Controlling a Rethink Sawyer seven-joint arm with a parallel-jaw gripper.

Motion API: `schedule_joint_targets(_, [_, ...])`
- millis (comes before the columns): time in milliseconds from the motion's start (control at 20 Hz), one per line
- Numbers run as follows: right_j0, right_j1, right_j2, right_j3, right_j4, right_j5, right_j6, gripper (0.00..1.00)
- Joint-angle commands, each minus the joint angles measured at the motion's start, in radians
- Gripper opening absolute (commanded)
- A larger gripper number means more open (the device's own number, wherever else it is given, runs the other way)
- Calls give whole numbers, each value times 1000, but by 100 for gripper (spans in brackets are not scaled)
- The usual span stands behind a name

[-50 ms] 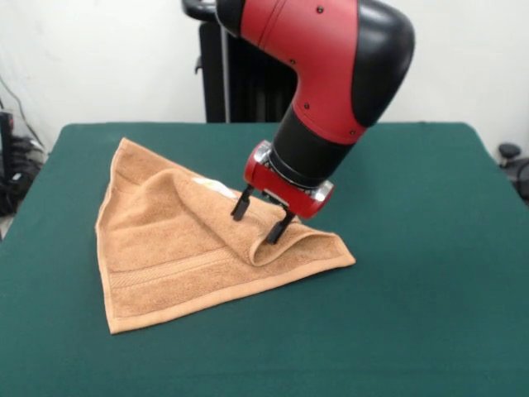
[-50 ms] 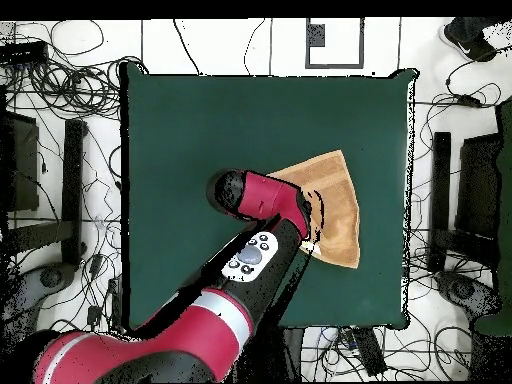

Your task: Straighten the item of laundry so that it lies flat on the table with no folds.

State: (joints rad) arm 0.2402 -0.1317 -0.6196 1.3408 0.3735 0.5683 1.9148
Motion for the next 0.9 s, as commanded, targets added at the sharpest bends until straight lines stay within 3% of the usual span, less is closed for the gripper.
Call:
schedule_joint_targets(50, [30,31,149,-36,66,21,265,100])
schedule_joint_targets(450, [47,29,111,-47,61,41,281,100])
schedule_joint_targets(900, [39,7,86,13,35,-16,262,100])
